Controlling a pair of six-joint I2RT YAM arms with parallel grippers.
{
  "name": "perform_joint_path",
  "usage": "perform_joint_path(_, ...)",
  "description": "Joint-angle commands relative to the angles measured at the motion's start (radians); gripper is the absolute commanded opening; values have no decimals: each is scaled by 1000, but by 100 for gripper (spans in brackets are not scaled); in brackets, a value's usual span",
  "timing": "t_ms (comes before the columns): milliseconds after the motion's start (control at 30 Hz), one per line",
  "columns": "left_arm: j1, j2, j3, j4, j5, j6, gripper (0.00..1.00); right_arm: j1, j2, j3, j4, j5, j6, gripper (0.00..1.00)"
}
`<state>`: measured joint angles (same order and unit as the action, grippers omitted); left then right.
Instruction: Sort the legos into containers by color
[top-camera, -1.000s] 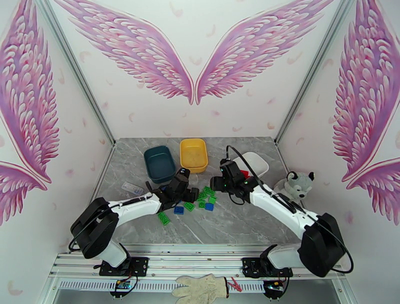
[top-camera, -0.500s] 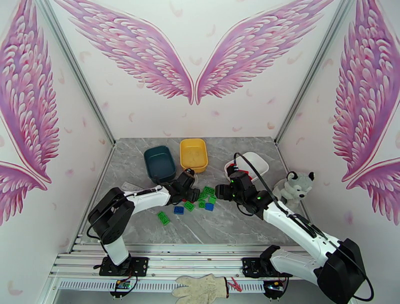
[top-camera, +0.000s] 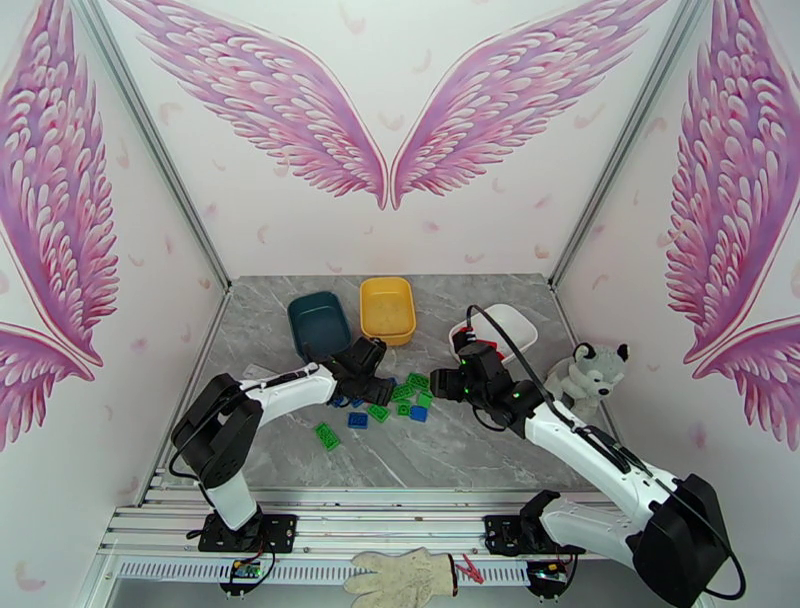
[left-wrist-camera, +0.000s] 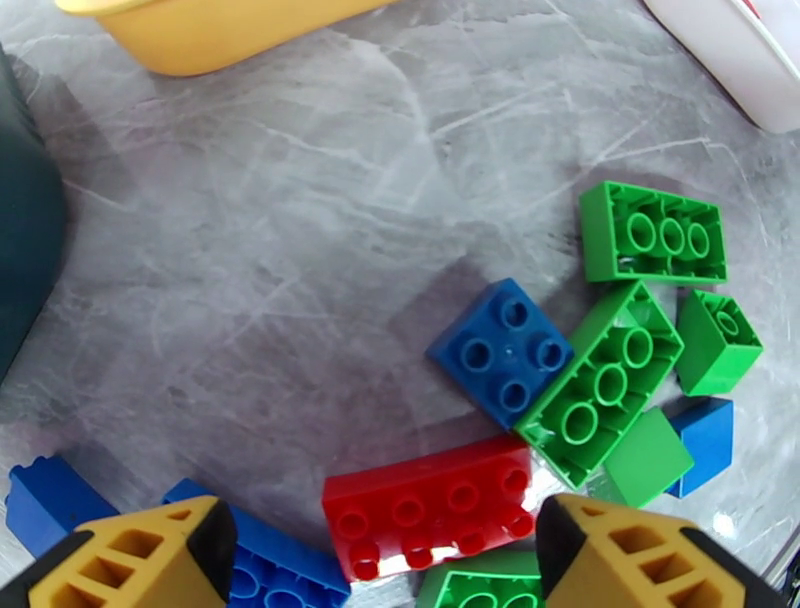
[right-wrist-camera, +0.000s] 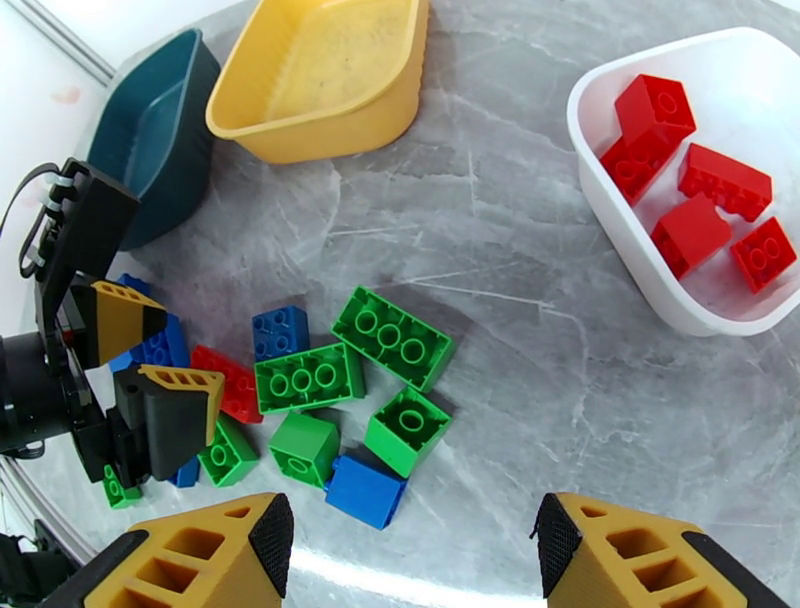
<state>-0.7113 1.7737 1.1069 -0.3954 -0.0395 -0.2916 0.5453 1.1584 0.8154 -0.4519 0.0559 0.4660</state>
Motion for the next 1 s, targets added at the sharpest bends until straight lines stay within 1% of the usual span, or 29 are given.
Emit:
perform_joint_path(0, -3, 35, 38, -25, 38, 17, 87, 2, 10, -17, 41, -62, -23, 72)
perform_joint_path(100, -4, 50, 44, -27, 43, 20, 87, 2, 27, -17, 53, -93, -21, 73)
perform_joint_path(300, -9, 72, 66, -65, 4, 38, 86, 1, 64, -5, 53, -117, -17, 73)
perform_joint_path(700, -28, 141, 106, -85, -37, 51, 85, 1, 53, -6, 47, -103, -17, 75)
perform_joint_path(967, -40, 142, 115, -100, -71, 56, 84, 2, 44, -7, 44, -98, -16, 75)
